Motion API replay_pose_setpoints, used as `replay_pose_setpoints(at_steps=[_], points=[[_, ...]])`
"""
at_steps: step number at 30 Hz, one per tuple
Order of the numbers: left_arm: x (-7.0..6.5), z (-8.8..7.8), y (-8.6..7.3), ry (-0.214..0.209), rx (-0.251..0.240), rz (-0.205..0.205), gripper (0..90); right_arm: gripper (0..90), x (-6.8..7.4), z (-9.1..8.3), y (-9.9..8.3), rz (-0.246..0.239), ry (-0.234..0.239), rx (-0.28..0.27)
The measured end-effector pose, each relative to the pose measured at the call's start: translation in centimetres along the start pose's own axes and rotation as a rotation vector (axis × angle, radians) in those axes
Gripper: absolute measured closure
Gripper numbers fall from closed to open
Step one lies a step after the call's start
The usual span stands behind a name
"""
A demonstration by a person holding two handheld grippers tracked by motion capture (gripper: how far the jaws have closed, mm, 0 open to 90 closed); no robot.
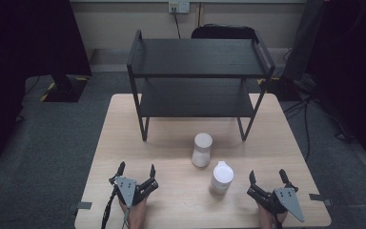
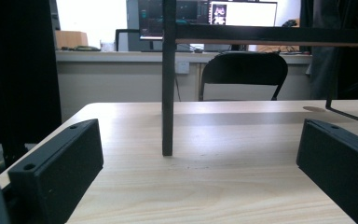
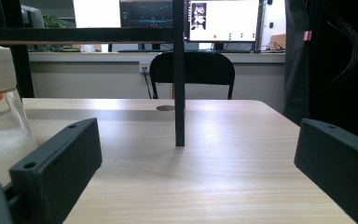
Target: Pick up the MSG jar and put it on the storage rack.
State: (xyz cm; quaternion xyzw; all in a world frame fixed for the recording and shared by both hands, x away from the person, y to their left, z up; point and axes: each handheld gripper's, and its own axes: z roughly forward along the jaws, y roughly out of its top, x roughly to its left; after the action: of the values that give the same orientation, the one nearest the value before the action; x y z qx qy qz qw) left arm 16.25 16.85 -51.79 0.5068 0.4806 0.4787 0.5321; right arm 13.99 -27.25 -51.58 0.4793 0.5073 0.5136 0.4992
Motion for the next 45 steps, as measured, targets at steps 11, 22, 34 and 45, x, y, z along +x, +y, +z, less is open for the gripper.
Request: replay_pose_setpoints(at_steps=[11, 22, 34, 45], points=[[-0.3, 0.0, 0.0, 0.008, 0.001, 0.018, 0.0, 0.0, 0.1, 0.0, 0.0, 0.002, -0.006, -0.002], [-0.3, 0.0, 0.0, 0.008, 0.003, 0.022, 0.0, 0.0, 0.2, 0.0, 0.0, 0.003, -0.011, -0.002], [-0.3, 0.0, 0.0, 0.002, 0.002, 0.021, 0.0, 0.0, 0.2, 0.0, 0.0, 0.002, -0.013, -0.002], [0.4, 0.0, 1.8, -0.045, 0.009, 0.008, 0.0, 0.0, 0.2, 0.0, 0.0, 0.002, -0.013, -0.002]])
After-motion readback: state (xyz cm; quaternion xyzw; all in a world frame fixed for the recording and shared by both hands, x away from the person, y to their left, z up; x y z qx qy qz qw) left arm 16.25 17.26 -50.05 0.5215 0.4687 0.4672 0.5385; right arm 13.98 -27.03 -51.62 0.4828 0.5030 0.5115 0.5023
